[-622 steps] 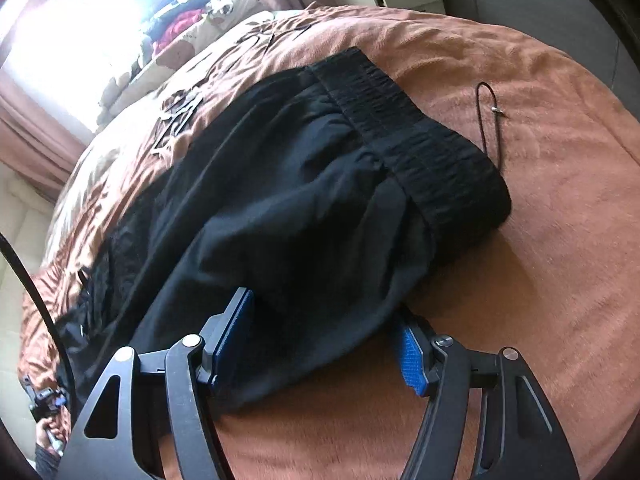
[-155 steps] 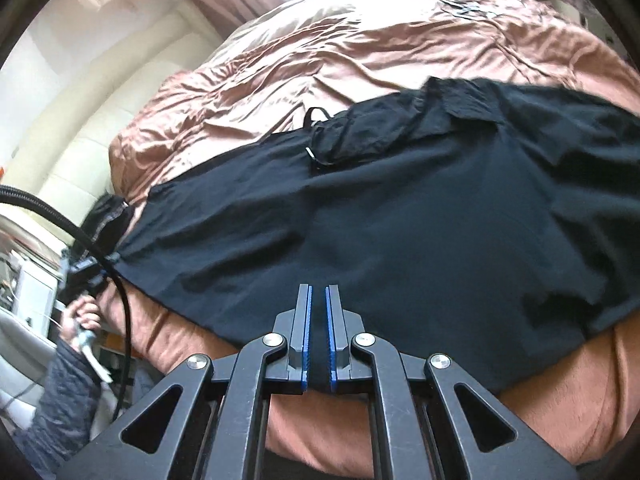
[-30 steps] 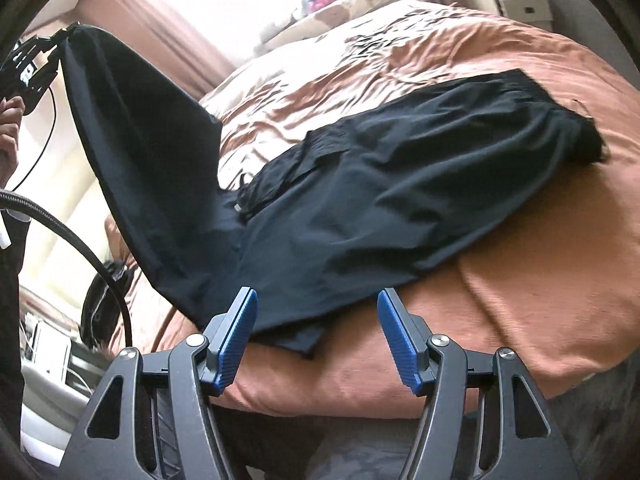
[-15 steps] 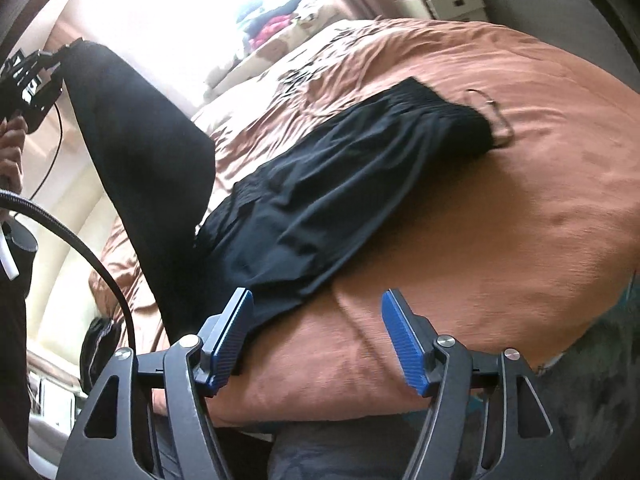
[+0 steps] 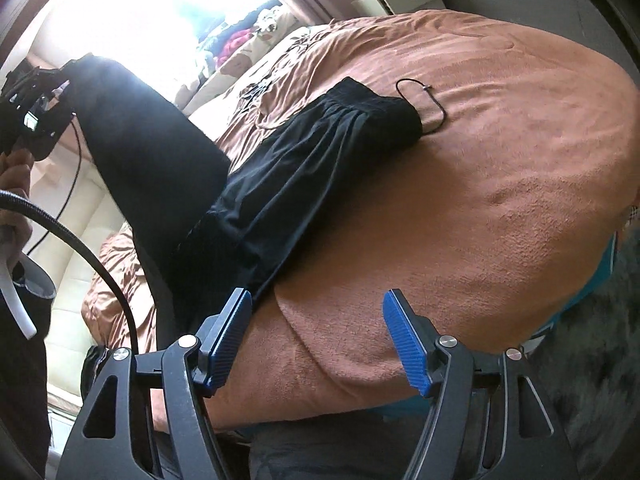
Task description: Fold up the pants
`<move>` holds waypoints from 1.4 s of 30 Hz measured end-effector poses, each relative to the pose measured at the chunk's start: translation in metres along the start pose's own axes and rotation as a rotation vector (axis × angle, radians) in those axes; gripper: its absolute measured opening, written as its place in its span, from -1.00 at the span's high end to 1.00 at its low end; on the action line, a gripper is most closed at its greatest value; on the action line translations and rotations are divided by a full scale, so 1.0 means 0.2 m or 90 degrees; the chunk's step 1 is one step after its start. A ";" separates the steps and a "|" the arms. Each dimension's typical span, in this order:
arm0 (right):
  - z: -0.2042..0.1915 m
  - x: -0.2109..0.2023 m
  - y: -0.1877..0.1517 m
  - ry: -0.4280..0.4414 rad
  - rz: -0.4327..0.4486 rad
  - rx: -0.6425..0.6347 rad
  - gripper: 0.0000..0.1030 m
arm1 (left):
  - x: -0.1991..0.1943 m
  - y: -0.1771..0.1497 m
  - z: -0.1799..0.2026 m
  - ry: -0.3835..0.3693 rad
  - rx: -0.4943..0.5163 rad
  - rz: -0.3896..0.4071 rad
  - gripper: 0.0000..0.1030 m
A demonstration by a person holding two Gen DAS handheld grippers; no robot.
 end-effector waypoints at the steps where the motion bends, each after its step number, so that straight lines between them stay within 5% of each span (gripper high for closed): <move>1: 0.00 0.01 0.00 0.000 -0.001 0.001 -0.30 | 0.02 -0.02 0.00 -0.006 -0.001 -0.016 0.36; 3: 0.00 0.01 0.00 0.001 -0.001 0.001 -0.30 | 0.03 -0.07 -0.02 -0.024 -0.005 -0.039 -0.30; 5: 0.00 0.02 0.00 0.001 -0.003 0.000 -0.30 | 0.00 -0.10 -0.05 -0.015 -0.004 -0.033 -0.52; 18: -0.04 0.15 0.00 0.030 -0.024 0.004 -0.30 | -0.42 -0.32 -0.61 0.109 -0.067 0.015 -0.53; 22: -0.06 0.19 0.01 0.037 -0.027 0.005 -0.55 | -0.56 -0.43 -0.77 0.150 -0.091 0.028 -0.53; 28: -0.10 0.27 0.01 0.051 -0.038 0.014 -0.63 | -0.73 -0.60 -1.01 0.206 -0.146 0.046 -0.52; 42: -0.09 0.41 0.07 0.042 -0.040 0.046 -0.65 | -0.85 -1.09 -1.40 0.246 -0.315 0.016 -0.33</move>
Point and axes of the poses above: each gripper's, at about its wrist camera, not at the fingertips, and x roughly the way its jaws point, z to its right, y to its top, the point moved 4 cm from there along x, roughly the way its jaws point, and after that the axes turned 12 degrees about z, right-handed, at the moved point
